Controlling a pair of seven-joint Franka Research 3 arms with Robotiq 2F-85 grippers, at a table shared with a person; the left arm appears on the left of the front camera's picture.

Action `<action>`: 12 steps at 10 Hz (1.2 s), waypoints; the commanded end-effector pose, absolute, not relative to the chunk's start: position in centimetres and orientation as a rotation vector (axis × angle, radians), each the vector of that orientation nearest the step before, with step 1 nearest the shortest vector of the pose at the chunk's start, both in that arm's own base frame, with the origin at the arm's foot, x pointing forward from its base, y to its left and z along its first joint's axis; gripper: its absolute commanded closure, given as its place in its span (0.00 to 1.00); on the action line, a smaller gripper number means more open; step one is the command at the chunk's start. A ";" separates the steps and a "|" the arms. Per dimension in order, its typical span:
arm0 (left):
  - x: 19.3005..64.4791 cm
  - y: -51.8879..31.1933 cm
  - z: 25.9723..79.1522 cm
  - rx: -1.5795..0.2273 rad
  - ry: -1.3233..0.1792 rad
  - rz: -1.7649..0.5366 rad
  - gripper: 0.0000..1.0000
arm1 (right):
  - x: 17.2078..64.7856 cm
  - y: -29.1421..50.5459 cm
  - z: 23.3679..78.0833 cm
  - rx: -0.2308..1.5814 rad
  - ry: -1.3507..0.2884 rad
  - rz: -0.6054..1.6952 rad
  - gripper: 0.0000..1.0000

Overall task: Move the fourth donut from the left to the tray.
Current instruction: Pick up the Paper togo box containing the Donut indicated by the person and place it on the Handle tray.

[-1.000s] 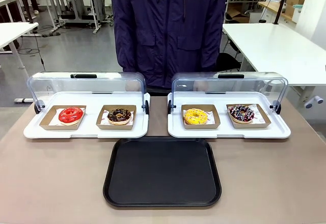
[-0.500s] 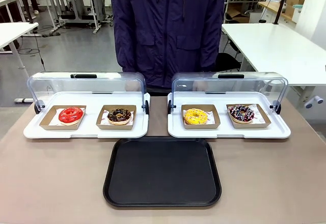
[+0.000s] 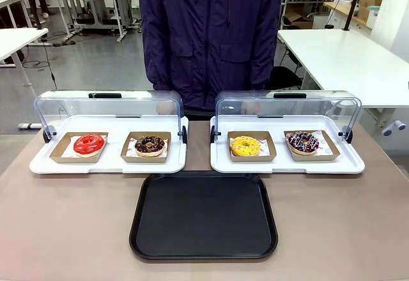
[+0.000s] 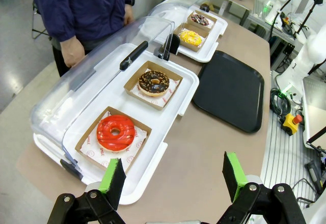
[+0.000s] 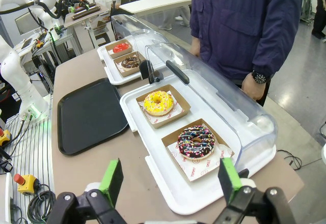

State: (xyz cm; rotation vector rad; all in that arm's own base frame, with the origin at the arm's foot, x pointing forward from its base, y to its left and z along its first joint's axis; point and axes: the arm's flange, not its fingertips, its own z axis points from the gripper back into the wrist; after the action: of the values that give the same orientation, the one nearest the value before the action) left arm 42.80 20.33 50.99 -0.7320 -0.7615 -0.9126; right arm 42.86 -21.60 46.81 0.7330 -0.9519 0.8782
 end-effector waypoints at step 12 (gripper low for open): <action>42.4 20.2 51.1 -0.732 -0.775 -0.918 0.00 | 42.9 -21.5 46.9 0.737 -0.962 0.886 0.00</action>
State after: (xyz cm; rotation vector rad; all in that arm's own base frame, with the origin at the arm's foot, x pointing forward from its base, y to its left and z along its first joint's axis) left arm 42.80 20.33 50.99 -0.7319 -0.7615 -0.9126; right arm 42.86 -21.60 46.81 0.7331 -0.9519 0.8782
